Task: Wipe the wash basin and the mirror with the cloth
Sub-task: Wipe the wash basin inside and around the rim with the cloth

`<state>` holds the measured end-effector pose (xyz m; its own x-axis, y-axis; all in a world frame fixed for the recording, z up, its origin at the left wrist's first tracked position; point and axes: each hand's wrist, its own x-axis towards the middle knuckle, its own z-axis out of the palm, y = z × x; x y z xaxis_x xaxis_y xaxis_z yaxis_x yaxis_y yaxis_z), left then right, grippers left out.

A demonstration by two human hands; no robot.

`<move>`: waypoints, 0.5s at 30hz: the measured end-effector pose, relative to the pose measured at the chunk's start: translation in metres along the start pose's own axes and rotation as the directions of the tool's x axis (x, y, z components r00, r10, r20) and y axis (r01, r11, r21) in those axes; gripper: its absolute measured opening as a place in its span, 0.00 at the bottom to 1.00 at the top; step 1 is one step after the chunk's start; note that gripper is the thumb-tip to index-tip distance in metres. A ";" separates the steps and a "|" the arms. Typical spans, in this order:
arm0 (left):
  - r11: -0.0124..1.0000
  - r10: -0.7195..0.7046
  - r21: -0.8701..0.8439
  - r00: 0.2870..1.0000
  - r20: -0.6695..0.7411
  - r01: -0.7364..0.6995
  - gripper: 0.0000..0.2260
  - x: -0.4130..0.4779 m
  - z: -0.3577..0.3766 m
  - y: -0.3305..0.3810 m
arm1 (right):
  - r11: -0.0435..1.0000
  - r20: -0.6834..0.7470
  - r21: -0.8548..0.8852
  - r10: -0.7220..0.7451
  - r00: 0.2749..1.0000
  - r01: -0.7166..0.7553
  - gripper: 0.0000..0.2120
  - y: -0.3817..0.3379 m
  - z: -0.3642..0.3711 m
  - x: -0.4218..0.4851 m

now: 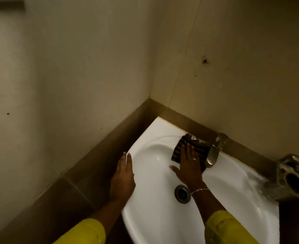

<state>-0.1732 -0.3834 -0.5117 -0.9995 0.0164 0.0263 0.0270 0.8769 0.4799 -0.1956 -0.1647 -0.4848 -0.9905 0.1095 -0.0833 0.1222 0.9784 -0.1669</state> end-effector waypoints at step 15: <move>0.999 -0.012 0.052 0.999 0.048 0.010 0.31 -0.003 -0.011 0.008 | 0.994 -0.210 -0.101 0.015 0.978 -0.037 0.28 0.016 0.018 0.001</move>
<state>-0.1699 -0.3819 -0.4988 -0.9993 0.0287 -0.0221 0.0162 0.9010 0.4335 -0.1940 -0.1523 -0.5051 -0.9797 0.1589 0.1223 0.1520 0.9863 -0.0637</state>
